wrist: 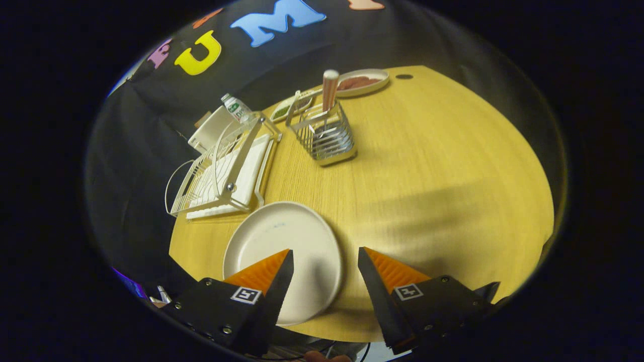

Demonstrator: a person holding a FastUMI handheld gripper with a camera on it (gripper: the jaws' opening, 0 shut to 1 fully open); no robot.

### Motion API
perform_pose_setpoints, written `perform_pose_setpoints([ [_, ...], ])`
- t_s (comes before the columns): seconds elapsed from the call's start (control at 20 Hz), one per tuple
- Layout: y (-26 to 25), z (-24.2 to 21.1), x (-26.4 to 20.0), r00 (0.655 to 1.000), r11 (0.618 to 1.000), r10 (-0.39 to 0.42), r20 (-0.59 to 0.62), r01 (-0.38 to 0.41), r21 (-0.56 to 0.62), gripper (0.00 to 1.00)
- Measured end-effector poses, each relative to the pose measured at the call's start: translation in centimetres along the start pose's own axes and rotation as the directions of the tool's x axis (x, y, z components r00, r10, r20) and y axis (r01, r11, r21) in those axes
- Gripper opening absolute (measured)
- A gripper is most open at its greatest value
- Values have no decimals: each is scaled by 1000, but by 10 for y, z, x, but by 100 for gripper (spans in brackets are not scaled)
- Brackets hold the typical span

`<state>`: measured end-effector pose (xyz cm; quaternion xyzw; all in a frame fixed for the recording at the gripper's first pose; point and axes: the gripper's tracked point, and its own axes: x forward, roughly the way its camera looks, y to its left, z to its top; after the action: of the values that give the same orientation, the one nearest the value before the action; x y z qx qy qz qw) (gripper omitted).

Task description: Take the plate from the dish rack, then take the spoon from the basket and place it into the plate.

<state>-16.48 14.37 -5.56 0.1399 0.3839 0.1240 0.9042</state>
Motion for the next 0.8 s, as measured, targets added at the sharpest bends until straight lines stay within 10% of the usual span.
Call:
perform_pose_setpoints([
  [0.35,-13,111,-72,897,982,-29,440,108,-155,81],
  [0.8,0,163,-43,763,921,40,646,223,-320,81],
])
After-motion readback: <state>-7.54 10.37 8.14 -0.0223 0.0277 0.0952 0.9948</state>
